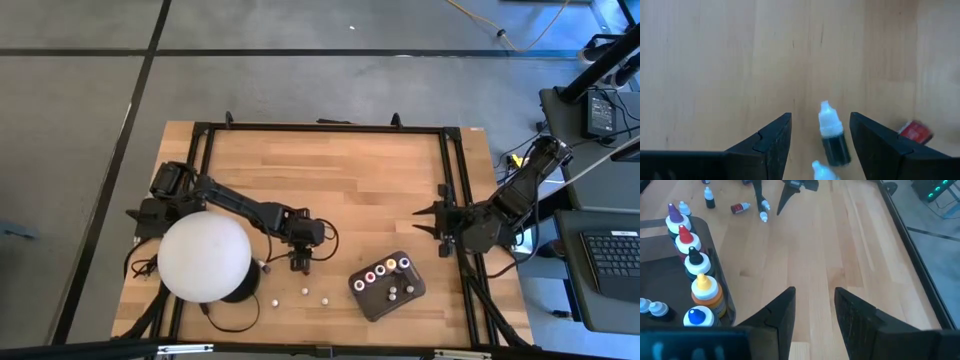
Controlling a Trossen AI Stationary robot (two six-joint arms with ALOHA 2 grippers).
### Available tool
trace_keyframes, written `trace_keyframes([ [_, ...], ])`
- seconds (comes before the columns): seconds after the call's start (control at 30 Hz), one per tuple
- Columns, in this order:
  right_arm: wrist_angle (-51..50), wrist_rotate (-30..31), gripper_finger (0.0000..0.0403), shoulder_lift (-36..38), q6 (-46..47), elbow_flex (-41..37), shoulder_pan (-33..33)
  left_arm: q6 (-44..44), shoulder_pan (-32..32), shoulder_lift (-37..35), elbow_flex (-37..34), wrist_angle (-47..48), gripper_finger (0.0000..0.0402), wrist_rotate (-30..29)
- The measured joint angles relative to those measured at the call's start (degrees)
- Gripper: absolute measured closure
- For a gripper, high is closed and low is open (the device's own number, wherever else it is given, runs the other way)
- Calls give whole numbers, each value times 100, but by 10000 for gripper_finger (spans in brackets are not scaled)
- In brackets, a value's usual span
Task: Pick & Place food coloring
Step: Put the small green food coloring bottle into the bin
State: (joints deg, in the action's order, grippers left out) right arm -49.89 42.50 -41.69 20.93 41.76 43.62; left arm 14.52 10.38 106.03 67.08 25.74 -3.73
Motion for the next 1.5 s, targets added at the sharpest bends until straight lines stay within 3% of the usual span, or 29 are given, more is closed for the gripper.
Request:
trace_keyframes([
  [0.57, 50, 0, 263, -317, 0, 0, 0, 212, 52, 444, 19, 40, 225, 145],
  [0.93, 61, 199, 263, -319, -28, 1, 0, -413, 56, 420, 12, 37, 333, -19],
  [1.03, 61, 205, 263, -319, -35, 1, 0, -474, 56, 420, 6, -46, 336, -48],
  [1.27, 260, 233, 263, -319, -288, 1, 0, -490, -97, 436, 1, -1760, 328, -131],
  [1.5, 801, 310, 263, -264, -499, 86, -88, -1516, -495, 232, 5, -3179, 332, -170],
])
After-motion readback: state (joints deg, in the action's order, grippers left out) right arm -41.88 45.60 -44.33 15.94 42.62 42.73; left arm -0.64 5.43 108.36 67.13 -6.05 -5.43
